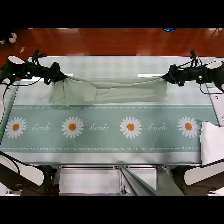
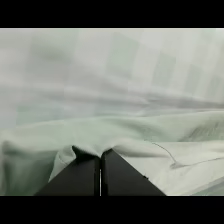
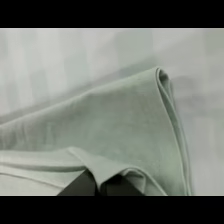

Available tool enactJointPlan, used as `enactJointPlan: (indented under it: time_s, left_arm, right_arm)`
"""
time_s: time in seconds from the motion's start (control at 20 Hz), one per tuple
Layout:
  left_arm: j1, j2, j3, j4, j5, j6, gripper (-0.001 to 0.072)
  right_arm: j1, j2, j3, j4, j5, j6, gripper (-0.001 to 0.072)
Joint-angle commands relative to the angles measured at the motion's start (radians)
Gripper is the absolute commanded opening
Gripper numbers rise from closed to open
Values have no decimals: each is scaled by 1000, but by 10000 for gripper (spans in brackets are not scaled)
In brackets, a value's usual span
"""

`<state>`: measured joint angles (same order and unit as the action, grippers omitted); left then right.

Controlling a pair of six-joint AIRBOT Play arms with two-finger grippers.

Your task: Fold the shirts.

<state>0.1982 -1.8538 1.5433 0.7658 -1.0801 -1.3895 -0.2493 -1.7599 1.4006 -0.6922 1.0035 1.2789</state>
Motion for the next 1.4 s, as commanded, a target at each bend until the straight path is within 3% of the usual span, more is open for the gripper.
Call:
enactJointPlan:
  time_s: [0.0,0.05,0.1,0.3,0.45,0.6,0.85,1.1,1.35]
  left_arm:
    - [-8,-5,6,-1,5,14,146]
    - [-7,-2,6,-2,-23,13,456]
    - [-5,5,6,0,-59,27,508]
    - [77,97,22,10,-214,28,508]
    - [158,252,5,58,-236,44,508]
    - [156,496,-157,55,-69,93,508]
    - [-41,855,-578,56,199,140,508]
    - [-187,900,-664,56,249,140,507]
    - [-200,887,-664,56,292,129,507]
  right_arm:
    - [11,-1,2,0,-51,-1,83]
    - [16,-1,2,1,-63,0,301]
    - [16,0,3,10,-64,5,415]
    - [-85,38,87,1,109,48,419]
    - [-251,126,128,-9,242,53,418]
    - [-379,235,19,-14,229,61,418]
    - [-356,230,-278,8,22,42,418]
    - [-243,39,-239,84,55,18,418]
    - [-140,-86,-103,92,73,42,419]
